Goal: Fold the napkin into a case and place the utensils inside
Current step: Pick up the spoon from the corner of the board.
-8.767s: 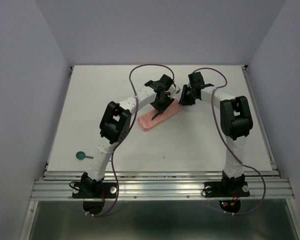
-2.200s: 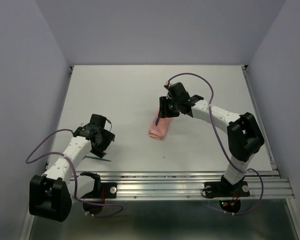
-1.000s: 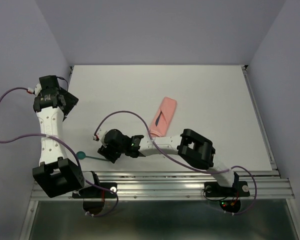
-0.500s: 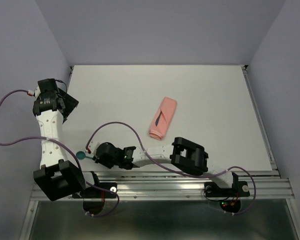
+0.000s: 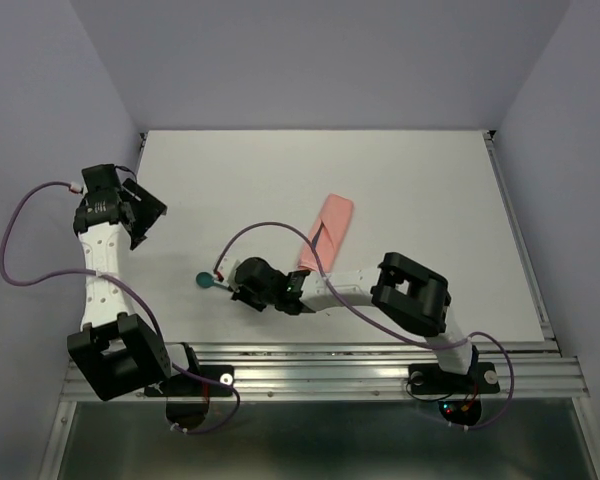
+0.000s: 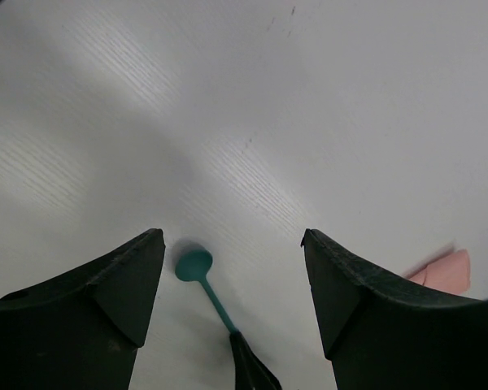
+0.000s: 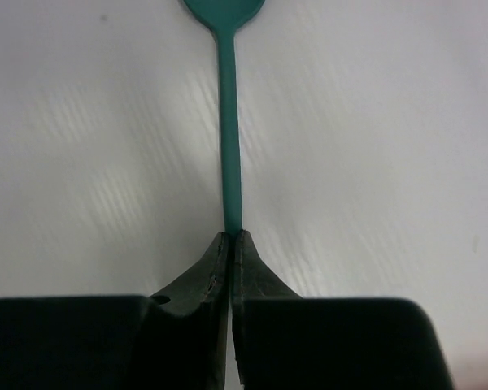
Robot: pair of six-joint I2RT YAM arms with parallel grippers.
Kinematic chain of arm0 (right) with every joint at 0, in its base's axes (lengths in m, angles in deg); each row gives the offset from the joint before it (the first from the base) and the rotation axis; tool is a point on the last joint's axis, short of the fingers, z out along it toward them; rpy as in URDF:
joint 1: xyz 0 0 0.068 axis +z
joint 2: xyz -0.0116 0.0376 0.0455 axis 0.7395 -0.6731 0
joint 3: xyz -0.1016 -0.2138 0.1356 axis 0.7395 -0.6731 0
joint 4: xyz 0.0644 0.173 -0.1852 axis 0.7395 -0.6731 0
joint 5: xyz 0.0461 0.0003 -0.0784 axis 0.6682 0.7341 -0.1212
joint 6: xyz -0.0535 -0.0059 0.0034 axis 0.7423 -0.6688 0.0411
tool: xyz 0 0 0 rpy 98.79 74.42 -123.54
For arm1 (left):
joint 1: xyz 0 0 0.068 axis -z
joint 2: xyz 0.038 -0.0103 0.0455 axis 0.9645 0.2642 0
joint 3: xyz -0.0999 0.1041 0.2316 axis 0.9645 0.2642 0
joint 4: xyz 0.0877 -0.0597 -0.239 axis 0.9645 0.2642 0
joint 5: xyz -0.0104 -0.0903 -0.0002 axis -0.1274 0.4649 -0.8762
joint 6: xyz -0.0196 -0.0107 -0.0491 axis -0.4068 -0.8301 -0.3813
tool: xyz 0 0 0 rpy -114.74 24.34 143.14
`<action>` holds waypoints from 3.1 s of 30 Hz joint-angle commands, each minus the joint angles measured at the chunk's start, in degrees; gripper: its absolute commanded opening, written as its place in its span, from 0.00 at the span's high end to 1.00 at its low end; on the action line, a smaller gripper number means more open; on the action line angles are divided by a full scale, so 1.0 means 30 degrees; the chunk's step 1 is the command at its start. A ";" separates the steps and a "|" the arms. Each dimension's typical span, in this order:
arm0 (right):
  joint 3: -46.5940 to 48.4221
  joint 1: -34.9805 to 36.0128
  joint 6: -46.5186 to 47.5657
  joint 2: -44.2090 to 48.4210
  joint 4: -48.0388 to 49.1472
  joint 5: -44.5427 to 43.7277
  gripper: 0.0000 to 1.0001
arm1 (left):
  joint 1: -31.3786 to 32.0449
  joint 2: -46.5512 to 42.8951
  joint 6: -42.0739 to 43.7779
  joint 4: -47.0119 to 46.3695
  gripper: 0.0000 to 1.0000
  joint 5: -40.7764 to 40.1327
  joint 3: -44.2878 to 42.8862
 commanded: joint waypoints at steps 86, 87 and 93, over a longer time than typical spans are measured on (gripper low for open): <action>-0.2851 -0.9856 -0.9127 0.7985 -0.3875 0.2061 0.98 | 1.0071 0.5423 0.0156 -0.4115 0.97 0.2741 0.6517; -0.2851 -1.0030 -0.9098 0.8014 -0.3934 0.2090 0.98 | 1.0100 0.5217 -0.0224 -0.4290 0.97 0.3126 0.6517; -0.2822 -1.0032 -0.9127 0.8073 -0.4080 0.2090 0.98 | 1.0393 0.4250 -0.0901 -0.3941 0.96 0.3715 0.6458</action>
